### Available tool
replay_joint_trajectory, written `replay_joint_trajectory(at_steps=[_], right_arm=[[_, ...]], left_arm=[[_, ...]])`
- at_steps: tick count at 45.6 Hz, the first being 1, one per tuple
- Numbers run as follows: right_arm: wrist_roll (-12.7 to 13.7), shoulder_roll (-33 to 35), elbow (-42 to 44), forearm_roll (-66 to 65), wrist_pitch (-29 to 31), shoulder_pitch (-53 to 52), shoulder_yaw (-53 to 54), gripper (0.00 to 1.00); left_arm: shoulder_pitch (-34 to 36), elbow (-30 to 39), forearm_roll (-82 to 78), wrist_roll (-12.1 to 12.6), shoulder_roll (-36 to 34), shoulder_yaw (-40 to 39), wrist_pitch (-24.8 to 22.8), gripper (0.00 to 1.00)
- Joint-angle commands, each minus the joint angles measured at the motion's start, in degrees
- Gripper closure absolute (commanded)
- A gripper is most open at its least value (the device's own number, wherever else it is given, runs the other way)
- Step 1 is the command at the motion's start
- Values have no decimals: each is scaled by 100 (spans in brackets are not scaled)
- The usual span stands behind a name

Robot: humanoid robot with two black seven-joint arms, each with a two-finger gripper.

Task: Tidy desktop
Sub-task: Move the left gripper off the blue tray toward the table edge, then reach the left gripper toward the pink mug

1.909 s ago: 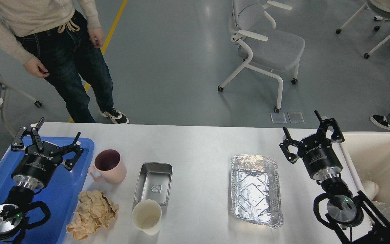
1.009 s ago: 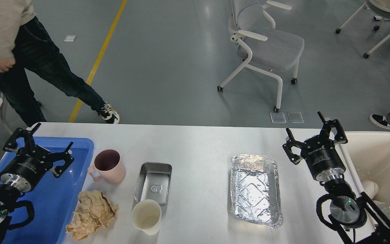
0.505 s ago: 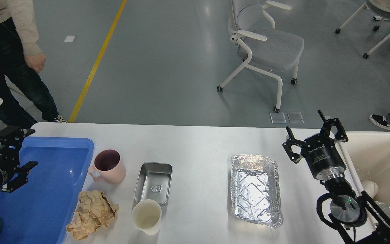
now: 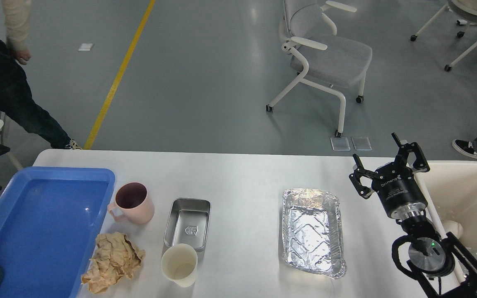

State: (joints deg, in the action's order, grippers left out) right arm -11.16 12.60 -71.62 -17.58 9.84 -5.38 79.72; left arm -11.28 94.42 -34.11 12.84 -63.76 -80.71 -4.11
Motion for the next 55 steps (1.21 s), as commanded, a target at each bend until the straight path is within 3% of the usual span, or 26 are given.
replay_joint_trajectory(at_steps=[1,10,28,55], right_arm=[[0,67,-2,0,0,2,0,0],[0,85,7,0,0,2,-18,0],[0,190,7,0,0,55,-26,0],[0,190,7,0,9,63,-35,0]], left_arm=[[-41,208,-201,-563,-119,-6,-222,1],[-252,243,-685,-739,-505,-50,-310,1],[-665,164,-1194,-730,-717,29,-327,1],[-578,-205,-1238,-651,-611,319,-275,1]])
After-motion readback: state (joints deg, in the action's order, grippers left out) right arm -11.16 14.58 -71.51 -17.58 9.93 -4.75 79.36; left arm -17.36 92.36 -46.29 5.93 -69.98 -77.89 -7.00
